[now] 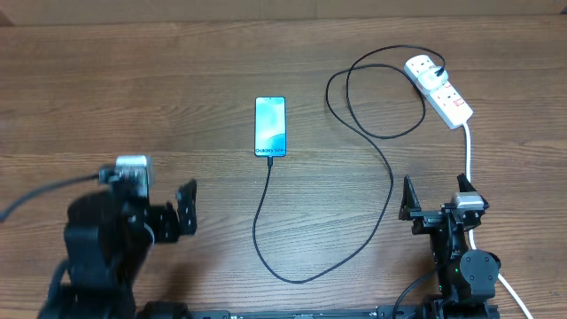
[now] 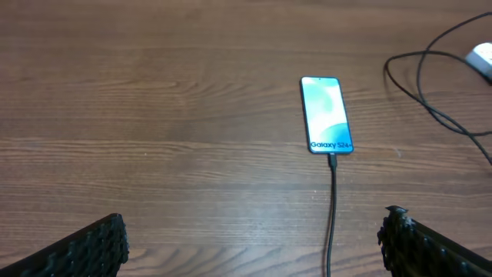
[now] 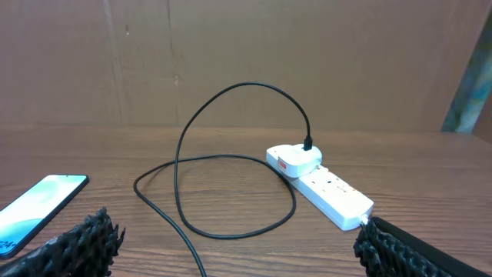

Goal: Plug charger to phone and switch on socket

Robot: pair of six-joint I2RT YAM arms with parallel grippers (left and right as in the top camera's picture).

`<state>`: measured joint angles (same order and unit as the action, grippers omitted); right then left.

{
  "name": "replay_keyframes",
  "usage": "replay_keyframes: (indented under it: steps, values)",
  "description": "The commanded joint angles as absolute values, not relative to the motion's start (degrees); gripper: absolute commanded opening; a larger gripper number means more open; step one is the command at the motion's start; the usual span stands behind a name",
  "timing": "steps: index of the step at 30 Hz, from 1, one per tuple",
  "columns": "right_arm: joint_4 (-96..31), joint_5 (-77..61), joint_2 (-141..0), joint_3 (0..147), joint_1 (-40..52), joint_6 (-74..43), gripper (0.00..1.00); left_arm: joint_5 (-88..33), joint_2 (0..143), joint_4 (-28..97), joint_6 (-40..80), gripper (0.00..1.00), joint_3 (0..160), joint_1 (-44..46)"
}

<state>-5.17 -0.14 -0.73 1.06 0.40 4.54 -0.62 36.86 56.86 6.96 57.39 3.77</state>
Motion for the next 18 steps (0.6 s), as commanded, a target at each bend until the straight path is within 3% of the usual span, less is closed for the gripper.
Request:
replay_keyframes:
  steps: [1,7,18]
  values:
    - [-4.8,-0.1,-0.2,0.4,0.2,4.8,1.0,-1.4,30.9,55.4,6.9,1.0,52.0,3.2]
    - [-4.9,-0.1,-0.2,0.4,0.2,4.8,1.0,-10.1,21.2,49.8,6.8,1.0,41.1,-2.0]
    - [-4.9,-0.1,-0.2,0.4,0.2,4.8,1.0,-16.6,14.3,30.0,6.9,1.0,26.2,-2.0]
